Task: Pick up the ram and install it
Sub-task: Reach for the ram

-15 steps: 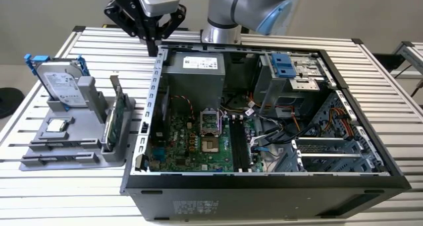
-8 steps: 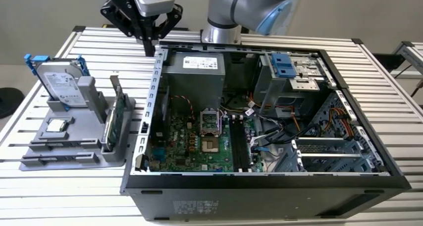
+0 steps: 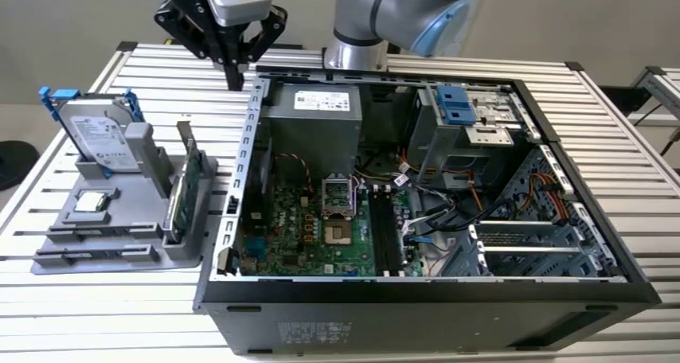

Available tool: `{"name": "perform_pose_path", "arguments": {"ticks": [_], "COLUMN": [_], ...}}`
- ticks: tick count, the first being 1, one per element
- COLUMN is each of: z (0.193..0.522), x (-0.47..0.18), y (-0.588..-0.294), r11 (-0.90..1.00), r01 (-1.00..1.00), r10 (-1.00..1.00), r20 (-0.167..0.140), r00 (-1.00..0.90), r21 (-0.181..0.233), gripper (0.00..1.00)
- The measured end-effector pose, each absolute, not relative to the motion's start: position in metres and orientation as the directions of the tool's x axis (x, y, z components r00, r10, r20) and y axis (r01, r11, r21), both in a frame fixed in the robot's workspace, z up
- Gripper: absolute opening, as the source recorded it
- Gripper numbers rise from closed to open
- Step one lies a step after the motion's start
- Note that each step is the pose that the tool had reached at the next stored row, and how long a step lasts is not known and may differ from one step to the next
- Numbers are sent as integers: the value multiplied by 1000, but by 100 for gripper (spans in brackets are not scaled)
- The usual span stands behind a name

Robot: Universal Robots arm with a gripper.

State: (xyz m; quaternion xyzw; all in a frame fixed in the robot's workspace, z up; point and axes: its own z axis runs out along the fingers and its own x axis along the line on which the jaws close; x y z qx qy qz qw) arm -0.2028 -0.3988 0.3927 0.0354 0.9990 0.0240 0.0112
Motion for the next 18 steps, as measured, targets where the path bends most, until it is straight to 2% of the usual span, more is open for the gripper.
{"name": "perform_pose_path", "arguments": {"ticks": [18], "z": [393], "x": [-218], "y": [-399], "r11": [996], "r01": [70], "r10": [71], "r20": [-21], "r00": [-997], "r21": [49], "gripper": [0]}}
